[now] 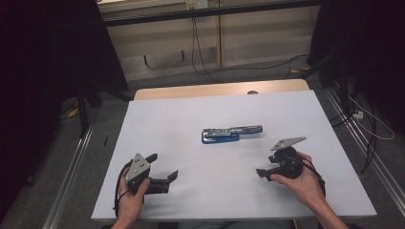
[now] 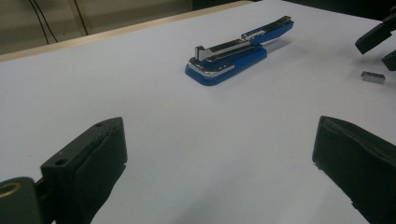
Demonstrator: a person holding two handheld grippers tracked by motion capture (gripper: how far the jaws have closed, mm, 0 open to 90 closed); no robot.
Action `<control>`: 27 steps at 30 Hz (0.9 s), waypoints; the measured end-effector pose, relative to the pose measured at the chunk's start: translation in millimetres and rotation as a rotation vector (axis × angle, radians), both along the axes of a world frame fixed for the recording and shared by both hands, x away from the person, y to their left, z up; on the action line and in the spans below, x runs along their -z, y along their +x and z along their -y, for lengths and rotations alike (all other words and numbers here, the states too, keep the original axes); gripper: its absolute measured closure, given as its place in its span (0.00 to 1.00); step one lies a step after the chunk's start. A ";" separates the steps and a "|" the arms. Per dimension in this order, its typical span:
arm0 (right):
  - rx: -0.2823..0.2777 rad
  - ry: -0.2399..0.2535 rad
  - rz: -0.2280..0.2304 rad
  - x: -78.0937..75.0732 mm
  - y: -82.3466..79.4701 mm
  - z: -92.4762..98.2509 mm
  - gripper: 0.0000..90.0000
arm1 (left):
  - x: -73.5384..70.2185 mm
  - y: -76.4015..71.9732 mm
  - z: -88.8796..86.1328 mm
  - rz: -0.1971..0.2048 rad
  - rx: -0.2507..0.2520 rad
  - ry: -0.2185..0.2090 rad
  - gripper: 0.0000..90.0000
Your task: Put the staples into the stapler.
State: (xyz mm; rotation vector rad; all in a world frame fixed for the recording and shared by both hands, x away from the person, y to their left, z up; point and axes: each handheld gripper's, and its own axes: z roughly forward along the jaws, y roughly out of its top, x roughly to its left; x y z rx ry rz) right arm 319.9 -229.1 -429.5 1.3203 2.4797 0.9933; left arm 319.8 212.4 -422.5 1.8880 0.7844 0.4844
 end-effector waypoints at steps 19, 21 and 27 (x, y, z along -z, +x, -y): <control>-0.065 -0.063 -0.111 -4.2 5.5 -11.7 0.74 | 3.2 0.4 3.9 -0.024 0.023 0.012 0.04; -0.078 -0.067 -0.121 -3.9 7.0 -14.6 0.74 | 3.3 0.6 3.9 -0.024 0.022 0.014 0.04; -0.089 -0.093 -0.134 -0.1 8.8 -17.1 0.79 | 3.6 0.9 4.7 -0.022 0.036 0.027 0.04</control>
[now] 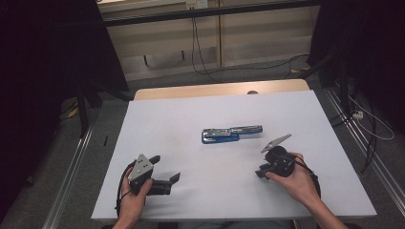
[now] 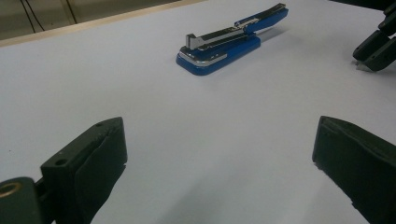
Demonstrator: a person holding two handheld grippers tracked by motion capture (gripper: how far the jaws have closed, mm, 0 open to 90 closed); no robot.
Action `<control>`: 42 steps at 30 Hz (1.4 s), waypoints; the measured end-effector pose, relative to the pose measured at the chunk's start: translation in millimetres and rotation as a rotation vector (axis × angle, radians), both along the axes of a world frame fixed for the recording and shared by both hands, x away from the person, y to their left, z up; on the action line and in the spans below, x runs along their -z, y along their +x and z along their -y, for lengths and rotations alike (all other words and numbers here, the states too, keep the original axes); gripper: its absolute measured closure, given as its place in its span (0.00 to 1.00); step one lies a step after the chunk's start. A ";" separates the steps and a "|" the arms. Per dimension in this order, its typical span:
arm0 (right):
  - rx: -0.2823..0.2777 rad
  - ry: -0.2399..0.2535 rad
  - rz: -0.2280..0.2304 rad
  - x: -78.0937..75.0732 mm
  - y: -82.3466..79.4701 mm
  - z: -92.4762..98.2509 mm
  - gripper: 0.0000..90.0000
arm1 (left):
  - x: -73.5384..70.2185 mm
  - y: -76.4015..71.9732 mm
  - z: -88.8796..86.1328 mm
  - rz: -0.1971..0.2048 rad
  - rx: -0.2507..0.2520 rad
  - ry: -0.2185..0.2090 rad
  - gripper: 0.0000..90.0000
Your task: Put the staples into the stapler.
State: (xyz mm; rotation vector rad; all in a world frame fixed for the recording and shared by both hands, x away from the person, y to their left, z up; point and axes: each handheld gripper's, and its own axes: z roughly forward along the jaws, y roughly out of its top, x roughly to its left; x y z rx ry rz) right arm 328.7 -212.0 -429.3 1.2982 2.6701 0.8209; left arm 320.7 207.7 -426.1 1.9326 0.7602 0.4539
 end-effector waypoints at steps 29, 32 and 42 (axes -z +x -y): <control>-0.036 0.000 0.044 -3.6 1.7 4.1 0.88 | 1.9 1.0 0.6 -0.018 -0.014 0.001 0.04; -0.022 0.001 0.052 -3.5 2.8 7.2 0.88 | 2.1 0.9 0.8 -0.014 -0.013 0.010 0.04; -0.039 0.059 0.072 -6.6 5.0 11.6 0.88 | 1.6 0.8 0.1 -0.011 -0.005 0.000 0.04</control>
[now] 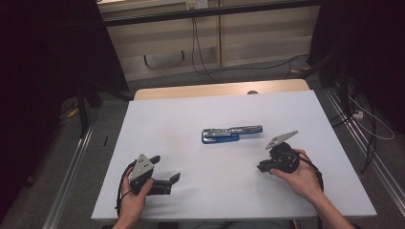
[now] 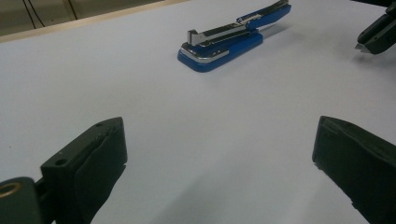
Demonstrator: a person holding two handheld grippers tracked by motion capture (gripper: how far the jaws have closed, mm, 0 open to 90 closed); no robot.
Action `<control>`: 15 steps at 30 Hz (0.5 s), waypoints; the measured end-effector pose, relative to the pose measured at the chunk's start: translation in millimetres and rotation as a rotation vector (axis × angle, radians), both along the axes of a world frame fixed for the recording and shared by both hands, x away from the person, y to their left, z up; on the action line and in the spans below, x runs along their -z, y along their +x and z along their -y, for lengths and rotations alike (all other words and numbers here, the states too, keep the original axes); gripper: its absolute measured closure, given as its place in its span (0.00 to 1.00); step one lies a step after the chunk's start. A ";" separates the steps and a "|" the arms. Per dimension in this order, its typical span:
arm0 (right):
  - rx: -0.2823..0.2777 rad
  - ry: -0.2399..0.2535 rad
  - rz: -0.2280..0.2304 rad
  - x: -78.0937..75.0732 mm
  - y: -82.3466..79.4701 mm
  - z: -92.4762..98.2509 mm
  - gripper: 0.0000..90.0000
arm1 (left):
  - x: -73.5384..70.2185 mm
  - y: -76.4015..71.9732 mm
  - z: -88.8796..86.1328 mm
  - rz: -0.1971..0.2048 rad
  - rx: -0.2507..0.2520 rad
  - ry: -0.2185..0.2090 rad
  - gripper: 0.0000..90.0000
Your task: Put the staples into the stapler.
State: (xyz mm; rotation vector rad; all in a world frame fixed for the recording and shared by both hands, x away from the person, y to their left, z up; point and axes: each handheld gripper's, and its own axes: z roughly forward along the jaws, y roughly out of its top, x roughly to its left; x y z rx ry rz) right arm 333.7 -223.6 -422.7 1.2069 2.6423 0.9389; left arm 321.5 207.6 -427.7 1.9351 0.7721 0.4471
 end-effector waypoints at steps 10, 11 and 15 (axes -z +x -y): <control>-0.011 0.043 0.054 -6.0 3.2 0.0 0.88 | 0.0 1.1 -0.6 0.011 -0.002 -0.005 0.03; -0.012 0.047 0.058 -6.5 3.8 -0.1 0.88 | -0.1 1.1 -0.5 0.013 -0.001 -0.003 0.03; -0.015 0.051 0.069 -8.4 6.8 -1.2 0.88 | -0.2 1.1 -0.6 0.011 -0.008 -0.010 0.03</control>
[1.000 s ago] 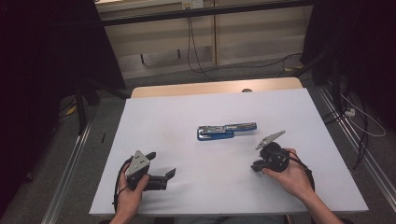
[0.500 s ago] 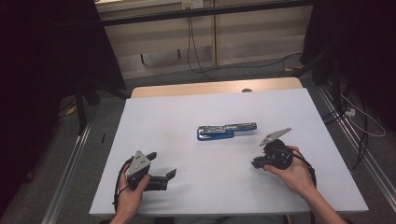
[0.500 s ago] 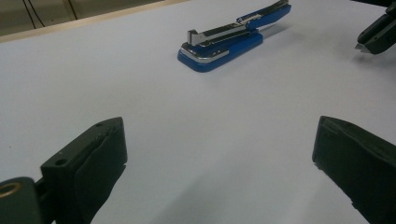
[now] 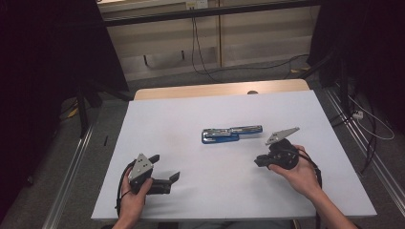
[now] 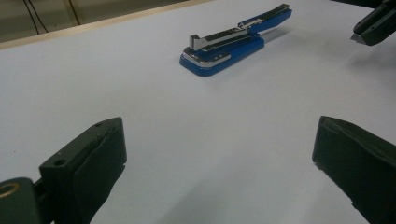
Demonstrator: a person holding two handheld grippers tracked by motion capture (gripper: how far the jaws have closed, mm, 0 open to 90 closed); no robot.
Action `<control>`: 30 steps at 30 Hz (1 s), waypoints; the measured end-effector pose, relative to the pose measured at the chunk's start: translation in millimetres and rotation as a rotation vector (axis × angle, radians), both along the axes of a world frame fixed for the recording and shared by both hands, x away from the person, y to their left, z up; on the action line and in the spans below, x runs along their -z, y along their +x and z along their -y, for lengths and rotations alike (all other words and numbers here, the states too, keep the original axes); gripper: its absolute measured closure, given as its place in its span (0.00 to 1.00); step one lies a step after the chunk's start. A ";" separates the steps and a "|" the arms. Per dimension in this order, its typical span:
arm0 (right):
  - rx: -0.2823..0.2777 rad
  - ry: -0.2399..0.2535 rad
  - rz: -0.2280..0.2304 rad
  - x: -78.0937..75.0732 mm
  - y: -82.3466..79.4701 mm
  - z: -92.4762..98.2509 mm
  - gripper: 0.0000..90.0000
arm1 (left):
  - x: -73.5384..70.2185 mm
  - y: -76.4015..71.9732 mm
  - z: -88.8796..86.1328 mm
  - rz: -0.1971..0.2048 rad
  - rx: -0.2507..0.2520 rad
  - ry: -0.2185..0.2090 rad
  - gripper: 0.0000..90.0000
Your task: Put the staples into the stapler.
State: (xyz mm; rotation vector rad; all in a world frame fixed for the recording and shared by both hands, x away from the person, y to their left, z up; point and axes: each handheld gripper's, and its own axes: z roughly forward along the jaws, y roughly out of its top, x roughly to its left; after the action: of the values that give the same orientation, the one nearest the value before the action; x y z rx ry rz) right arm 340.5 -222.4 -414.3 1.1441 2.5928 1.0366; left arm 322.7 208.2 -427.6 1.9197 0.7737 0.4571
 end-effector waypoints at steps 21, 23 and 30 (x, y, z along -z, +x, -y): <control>-0.020 0.041 0.047 -15.0 20.7 -13.5 0.88 | -0.2 0.1 0.7 0.015 0.006 -0.002 0.03; -0.021 0.039 0.053 -16.5 22.6 -14.7 0.88 | -0.4 0.1 0.2 0.017 0.006 -0.001 0.03; -0.018 0.057 0.071 -20.7 34.0 -17.6 0.88 | -0.6 1.4 -1.7 0.013 -0.005 -0.010 0.03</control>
State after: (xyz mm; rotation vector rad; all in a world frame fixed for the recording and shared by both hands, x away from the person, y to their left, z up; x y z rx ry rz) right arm 374.6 -204.9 -393.6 1.0776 2.5389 1.1404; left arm 324.1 209.9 -427.0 1.9042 0.7714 0.4675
